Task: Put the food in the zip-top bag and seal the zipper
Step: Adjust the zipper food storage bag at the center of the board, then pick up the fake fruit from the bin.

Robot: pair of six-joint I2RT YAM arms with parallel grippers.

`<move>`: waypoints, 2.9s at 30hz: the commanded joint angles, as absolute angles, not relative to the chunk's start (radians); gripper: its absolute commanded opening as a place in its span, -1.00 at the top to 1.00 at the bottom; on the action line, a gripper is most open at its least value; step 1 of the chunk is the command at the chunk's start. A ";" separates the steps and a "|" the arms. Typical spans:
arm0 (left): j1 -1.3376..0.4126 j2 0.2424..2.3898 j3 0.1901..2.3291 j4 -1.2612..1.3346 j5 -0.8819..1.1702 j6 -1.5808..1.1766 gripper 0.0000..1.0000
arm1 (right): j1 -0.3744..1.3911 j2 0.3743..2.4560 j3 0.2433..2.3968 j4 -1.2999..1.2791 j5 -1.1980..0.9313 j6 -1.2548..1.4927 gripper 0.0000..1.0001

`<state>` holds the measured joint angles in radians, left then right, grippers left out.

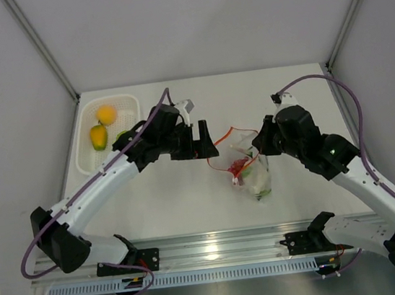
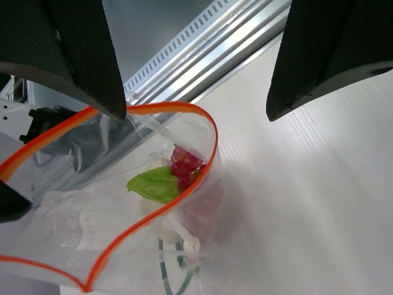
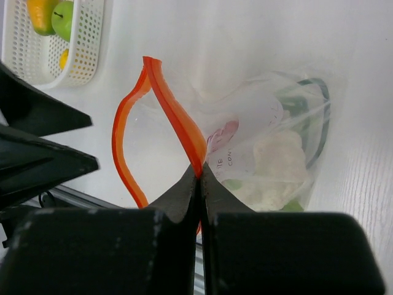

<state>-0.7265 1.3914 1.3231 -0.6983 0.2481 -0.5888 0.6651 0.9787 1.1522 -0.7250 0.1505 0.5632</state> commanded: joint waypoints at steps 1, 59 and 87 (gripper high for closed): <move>-0.693 1.283 1.321 -0.655 0.143 -0.566 -0.96 | 0.663 0.991 1.144 -0.669 0.140 0.551 1.00; 0.066 2.057 1.727 -0.933 -0.078 -0.953 -0.92 | 0.621 1.112 1.101 -0.558 0.012 0.486 1.00; -0.048 1.720 1.692 -0.979 -0.103 -0.911 -0.36 | 0.621 1.158 1.103 -0.537 0.000 0.529 1.00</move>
<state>0.0422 1.8778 1.7000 -0.9752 -0.0834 -0.9337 0.6258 1.1484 1.0992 -0.5816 -0.0059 0.5213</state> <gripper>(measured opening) 0.808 0.003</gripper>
